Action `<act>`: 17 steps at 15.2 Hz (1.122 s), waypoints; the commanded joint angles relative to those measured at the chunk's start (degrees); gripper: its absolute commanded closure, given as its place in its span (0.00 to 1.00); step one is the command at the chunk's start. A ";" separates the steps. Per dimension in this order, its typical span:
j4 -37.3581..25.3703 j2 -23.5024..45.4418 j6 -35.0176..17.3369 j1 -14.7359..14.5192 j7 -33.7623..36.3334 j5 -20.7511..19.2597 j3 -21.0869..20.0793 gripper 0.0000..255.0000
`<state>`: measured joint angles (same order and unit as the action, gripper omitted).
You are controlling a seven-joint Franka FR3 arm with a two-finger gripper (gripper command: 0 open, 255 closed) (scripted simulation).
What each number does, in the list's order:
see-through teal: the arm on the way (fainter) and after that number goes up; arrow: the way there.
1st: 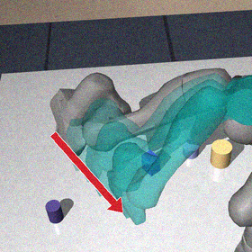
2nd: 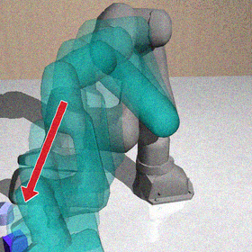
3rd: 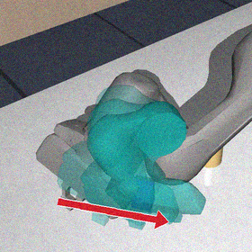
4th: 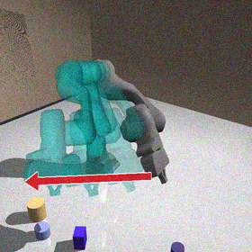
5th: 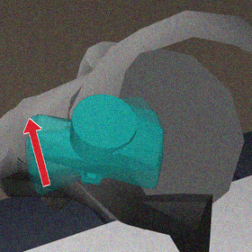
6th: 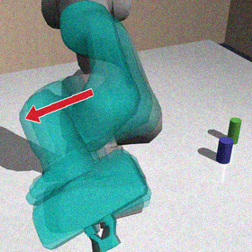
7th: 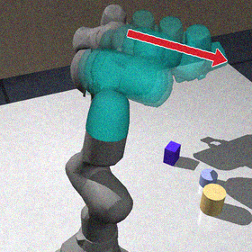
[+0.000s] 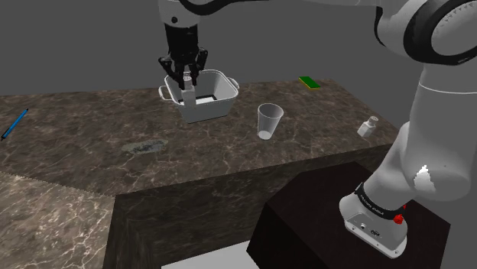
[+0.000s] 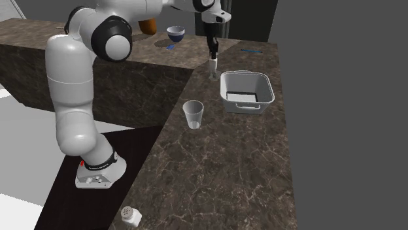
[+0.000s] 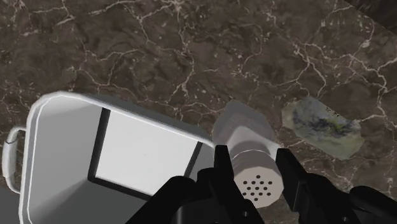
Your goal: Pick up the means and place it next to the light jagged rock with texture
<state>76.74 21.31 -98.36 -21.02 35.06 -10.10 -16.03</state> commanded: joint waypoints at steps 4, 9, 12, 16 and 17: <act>-11.13 7.22 4.62 -5.86 5.48 -2.35 -1.08 1.00; -13.71 10.34 4.35 -8.19 7.63 -3.26 -1.22 1.00; -10.53 9.82 1.72 -7.77 7.91 -3.19 -1.24 1.00; -6.85 9.46 -1.55 -7.34 8.28 -3.19 -1.22 1.00; -6.02 9.42 -2.34 -7.25 8.37 -3.21 -1.21 1.00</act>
<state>70.05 30.59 -99.86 -28.36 43.39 -13.27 -17.27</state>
